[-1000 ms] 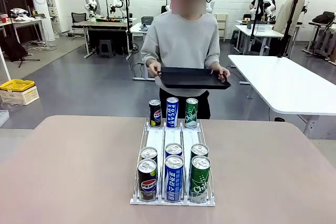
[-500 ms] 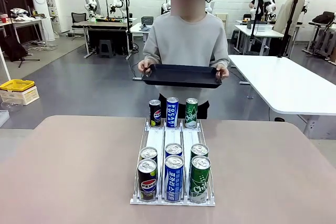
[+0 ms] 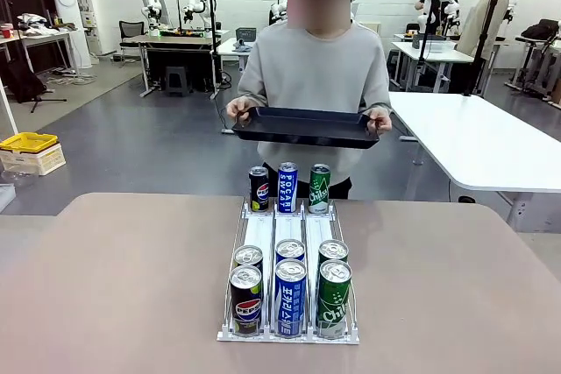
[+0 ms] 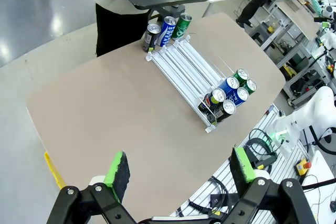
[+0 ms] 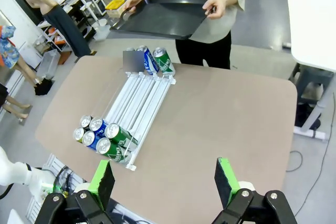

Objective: Retrieve and hand over the desired beverage to the person.
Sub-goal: Pick up a can of the same type that the person held from the Automatic Can Dispenser.

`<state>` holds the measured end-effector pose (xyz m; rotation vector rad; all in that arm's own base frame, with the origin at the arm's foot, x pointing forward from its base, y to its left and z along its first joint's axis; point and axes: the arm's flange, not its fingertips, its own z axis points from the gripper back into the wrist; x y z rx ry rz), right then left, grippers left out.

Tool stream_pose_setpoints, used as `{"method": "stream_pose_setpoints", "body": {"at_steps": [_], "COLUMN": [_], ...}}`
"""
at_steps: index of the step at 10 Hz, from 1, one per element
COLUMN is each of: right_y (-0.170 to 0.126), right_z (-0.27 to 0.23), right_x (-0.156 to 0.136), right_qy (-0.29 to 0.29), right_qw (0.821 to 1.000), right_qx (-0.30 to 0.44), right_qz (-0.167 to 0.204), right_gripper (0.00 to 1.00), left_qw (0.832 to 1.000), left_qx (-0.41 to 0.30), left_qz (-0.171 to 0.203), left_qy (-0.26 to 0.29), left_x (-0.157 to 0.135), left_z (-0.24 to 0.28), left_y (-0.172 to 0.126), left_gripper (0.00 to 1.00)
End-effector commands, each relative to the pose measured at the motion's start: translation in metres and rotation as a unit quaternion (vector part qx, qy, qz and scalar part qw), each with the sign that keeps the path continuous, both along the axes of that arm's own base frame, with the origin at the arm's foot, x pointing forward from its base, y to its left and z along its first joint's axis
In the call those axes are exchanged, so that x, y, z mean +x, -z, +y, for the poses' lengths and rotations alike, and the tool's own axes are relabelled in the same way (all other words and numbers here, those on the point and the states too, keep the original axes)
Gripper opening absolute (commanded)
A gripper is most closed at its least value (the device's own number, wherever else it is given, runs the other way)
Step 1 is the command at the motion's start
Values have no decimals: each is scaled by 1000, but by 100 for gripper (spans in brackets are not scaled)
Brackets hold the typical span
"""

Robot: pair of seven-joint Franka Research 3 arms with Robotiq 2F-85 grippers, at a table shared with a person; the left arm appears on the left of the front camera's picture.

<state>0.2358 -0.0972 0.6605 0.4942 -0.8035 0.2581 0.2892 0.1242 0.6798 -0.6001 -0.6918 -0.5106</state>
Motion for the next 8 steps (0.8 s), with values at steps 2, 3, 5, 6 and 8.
{"method": "stream_pose_setpoints", "body": {"at_steps": [2, 3, 5, 6, 8], "right_y": [0, 0, 0, 0, 0], "right_z": [1, 1, 1, 1, 1], "right_x": [1, 1, 1, 1, 1], "right_qy": [-12, -12, -12, -12, -12], "right_qw": [1000, 1000, 1000, 1000, 1000], "right_qx": [6, 6, 6, 6, 6], "right_qz": [-1, -1, -1, -1, -1], "right_gripper": [100, 100, 100, 100, 100], "left_qw": [1000, 1000, 1000, 1000, 1000], "left_qx": [-1, -1, -1, -1, -1], "left_qz": [-8, -8, -8, -8, -8], "left_qy": [8, 8, 8, 8, 8], "left_x": [1, 1, 1, 1, 1], "left_z": [1, 1, 1, 1, 1], "left_y": [-1, -1, -1, -1, -1], "left_gripper": [100, 100, 100, 100, 100]}}
